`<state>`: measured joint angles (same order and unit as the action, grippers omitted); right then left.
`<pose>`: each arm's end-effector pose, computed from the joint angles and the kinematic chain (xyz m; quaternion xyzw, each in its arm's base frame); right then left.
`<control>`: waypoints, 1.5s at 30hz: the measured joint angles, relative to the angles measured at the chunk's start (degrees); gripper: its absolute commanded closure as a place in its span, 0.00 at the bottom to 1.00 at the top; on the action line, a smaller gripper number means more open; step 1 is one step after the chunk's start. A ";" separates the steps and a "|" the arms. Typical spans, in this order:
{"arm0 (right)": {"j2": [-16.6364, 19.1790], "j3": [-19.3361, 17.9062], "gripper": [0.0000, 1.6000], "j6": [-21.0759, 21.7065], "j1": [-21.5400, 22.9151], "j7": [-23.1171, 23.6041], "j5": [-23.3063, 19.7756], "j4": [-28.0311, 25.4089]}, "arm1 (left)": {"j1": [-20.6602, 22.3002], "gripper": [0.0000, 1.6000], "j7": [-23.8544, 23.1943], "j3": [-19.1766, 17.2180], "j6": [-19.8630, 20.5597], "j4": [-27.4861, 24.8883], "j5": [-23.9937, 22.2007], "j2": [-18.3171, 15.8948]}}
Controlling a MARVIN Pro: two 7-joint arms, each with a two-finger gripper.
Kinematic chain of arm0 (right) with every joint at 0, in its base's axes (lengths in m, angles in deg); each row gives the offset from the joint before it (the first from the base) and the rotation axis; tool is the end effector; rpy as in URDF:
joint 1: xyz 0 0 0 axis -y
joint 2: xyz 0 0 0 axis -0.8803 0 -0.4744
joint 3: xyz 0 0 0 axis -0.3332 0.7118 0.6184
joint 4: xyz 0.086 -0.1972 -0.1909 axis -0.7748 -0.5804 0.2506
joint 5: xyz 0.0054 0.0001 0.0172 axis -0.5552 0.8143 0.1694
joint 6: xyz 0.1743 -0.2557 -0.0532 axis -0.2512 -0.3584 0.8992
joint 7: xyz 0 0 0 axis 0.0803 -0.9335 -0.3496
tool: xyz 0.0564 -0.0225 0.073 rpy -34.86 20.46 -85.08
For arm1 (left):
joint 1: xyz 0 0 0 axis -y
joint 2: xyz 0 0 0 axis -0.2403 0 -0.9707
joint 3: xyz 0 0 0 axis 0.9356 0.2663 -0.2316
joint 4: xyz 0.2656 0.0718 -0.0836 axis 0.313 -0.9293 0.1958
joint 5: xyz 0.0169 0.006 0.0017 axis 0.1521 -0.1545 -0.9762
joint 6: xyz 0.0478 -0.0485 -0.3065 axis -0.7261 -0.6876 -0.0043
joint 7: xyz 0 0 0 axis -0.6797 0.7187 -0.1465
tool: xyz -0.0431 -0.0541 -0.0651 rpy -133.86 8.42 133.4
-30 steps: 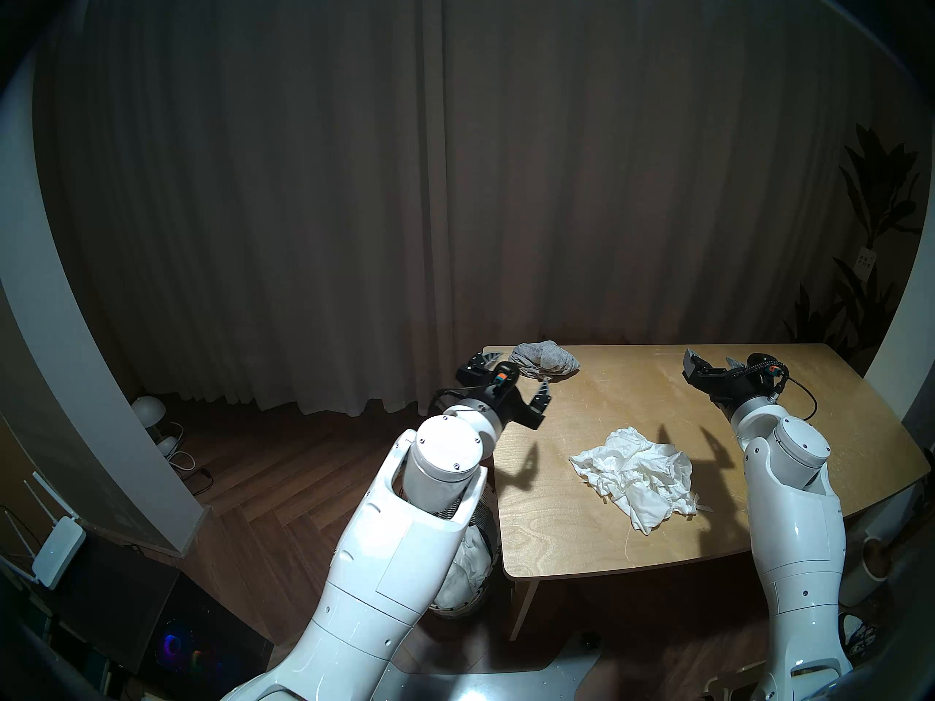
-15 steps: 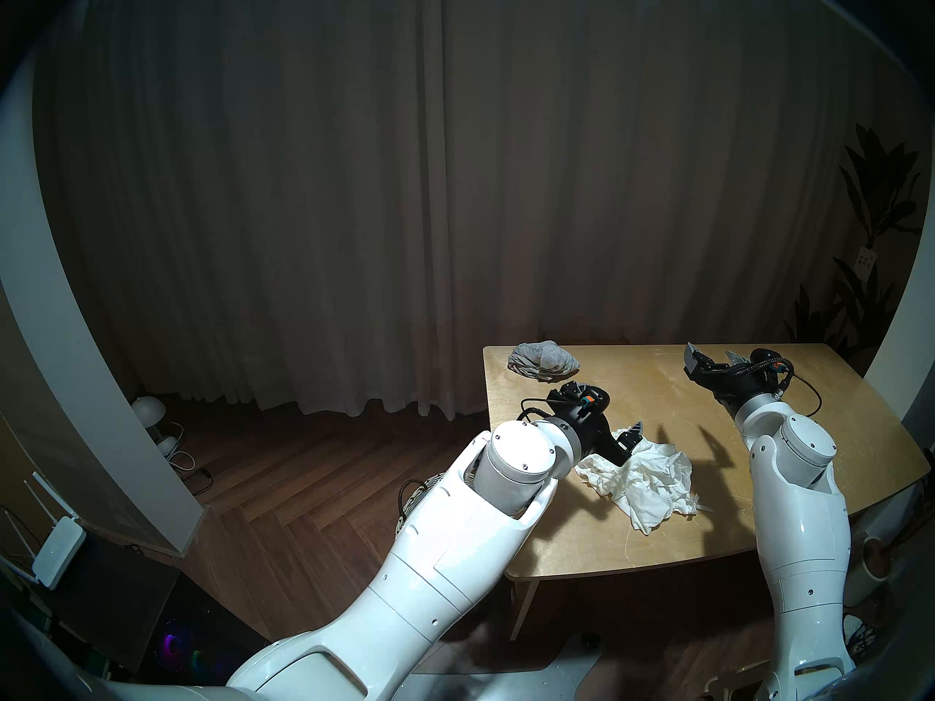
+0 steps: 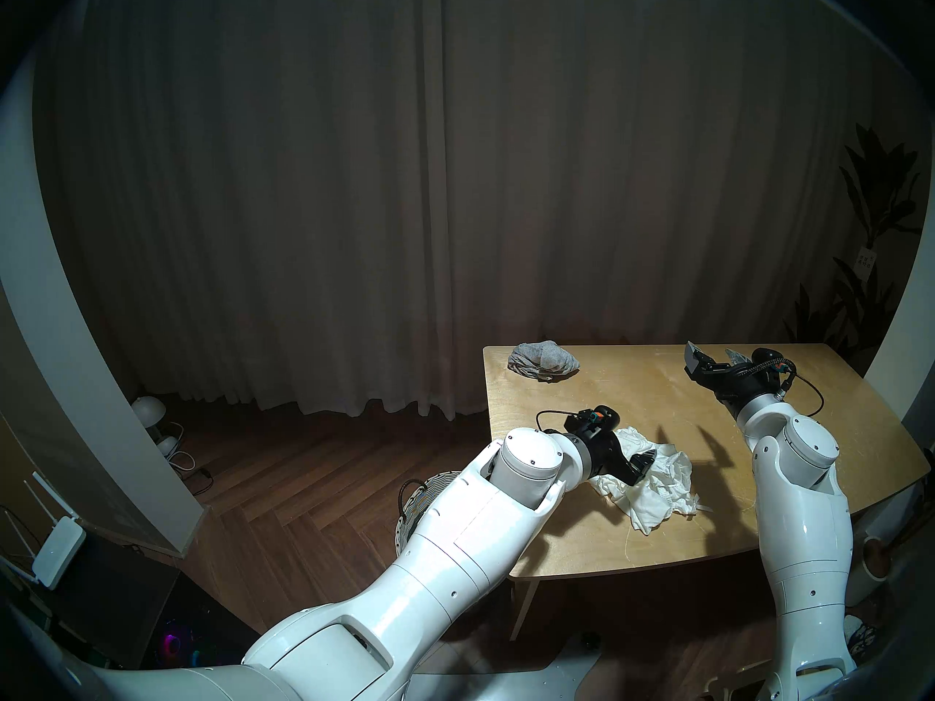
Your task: Toss clothes into the laundry hamper
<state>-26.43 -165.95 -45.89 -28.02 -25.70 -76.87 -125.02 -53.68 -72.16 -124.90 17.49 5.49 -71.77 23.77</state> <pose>0.4078 -0.2025 -0.2218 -0.7049 0.0648 -0.7057 0.0315 0.4016 -0.3336 -0.3092 0.6837 -0.4004 0.4978 0.3526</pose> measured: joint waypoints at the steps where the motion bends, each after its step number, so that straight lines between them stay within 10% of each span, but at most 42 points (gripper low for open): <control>1: 0.00 -0.01 0.00 -0.03 -0.01 0.05 0.00 0.00 | 0.03 0.00 -0.59 0.07 0.09 -0.04 -0.30 0.05; 22: 0.01 -0.18 0.00 -0.31 -0.11 0.49 0.00 0.00 | 4.17 0.00 1.00 2.90 -3.93 13.03 1.87 1.79; 23: 0.01 -0.18 0.00 -0.31 -0.11 0.50 0.00 0.00 | 4.17 1.00 0.80 3.48 -4.02 13.28 1.72 1.84; 33: 0.01 -0.21 0.00 -0.34 -0.13 0.57 0.10 0.01 | 4.07 1.00 4.65 7.23 -5.89 13.61 -0.08 2.17; 45: 0.04 -0.23 0.00 -0.31 -0.10 0.91 0.11 0.26 | 7.49 1.00 11.88 -3.14 -9.37 5.68 -2.67 -0.64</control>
<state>-26.39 -166.19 -46.20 -28.11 -24.79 -76.76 -124.76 -46.20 -60.28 -128.03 8.12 11.17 -74.44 23.13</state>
